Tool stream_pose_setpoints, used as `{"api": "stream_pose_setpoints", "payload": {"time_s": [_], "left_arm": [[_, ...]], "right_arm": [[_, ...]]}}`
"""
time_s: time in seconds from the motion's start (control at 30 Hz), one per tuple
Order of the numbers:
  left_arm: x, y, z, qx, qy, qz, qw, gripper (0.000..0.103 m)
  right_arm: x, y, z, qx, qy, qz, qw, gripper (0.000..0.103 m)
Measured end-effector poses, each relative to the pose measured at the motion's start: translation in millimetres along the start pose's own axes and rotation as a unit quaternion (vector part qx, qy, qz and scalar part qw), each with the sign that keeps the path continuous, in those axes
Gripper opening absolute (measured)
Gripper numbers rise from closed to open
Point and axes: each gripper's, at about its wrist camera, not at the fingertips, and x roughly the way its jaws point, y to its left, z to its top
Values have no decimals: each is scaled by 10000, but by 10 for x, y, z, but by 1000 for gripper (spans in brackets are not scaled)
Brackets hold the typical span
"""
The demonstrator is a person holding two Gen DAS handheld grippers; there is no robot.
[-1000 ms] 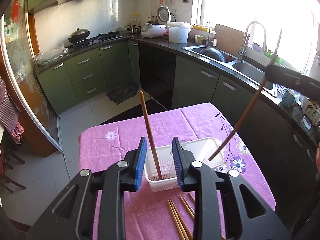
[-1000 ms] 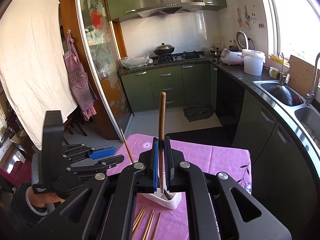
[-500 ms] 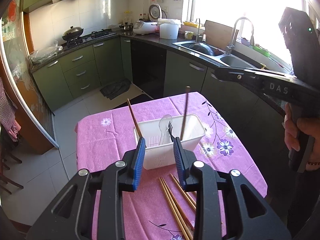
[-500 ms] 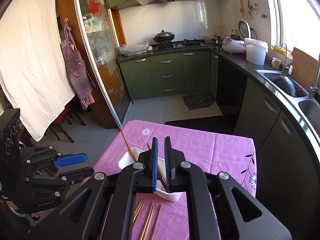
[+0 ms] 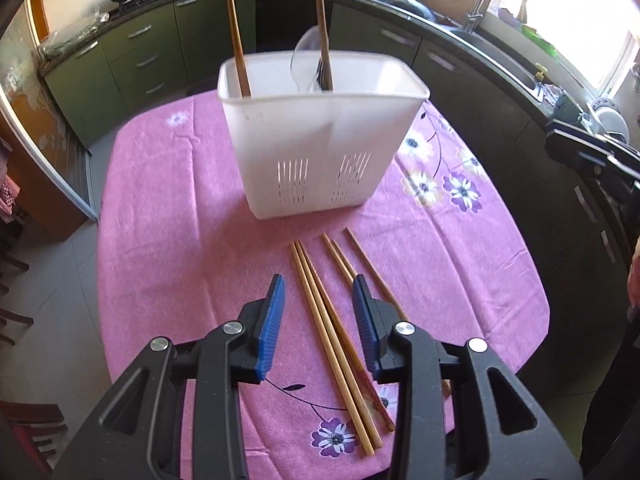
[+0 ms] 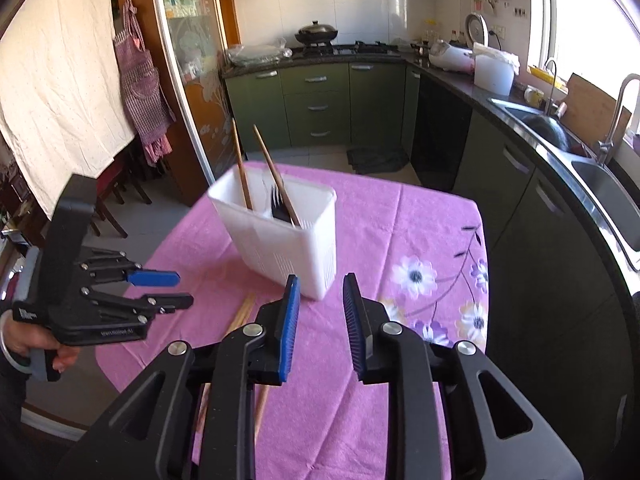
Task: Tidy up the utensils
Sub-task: 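Lower the left tool and grasp another wooden chopstick upright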
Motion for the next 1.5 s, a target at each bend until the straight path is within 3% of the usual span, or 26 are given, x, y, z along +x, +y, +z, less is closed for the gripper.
{"api": "stream_pose_setpoints", "payload": {"time_s": [0.23,0.4,0.87,1.27,1.5], "left_arm": [[552,-4,-113,-107,624,353,9974,32],[793,27,-166,-253,963,377,9943,20],[1081,-55,-125,-257,1327,540,9893,16],[1140,-173,-117,-198,1321,552,9895,7],[805,-92,-78,-198,885,470,9948,6]], "right_arm": [[534,-13,-470,84,611,240,9978,23],[711,54,-516,60,754,365,9965,23],[784,-17,-564,178,868,456,9950,27],[818,28,-601,132,926,500,9944,27],[796,9,-596,154,935,427,9946,27]]}}
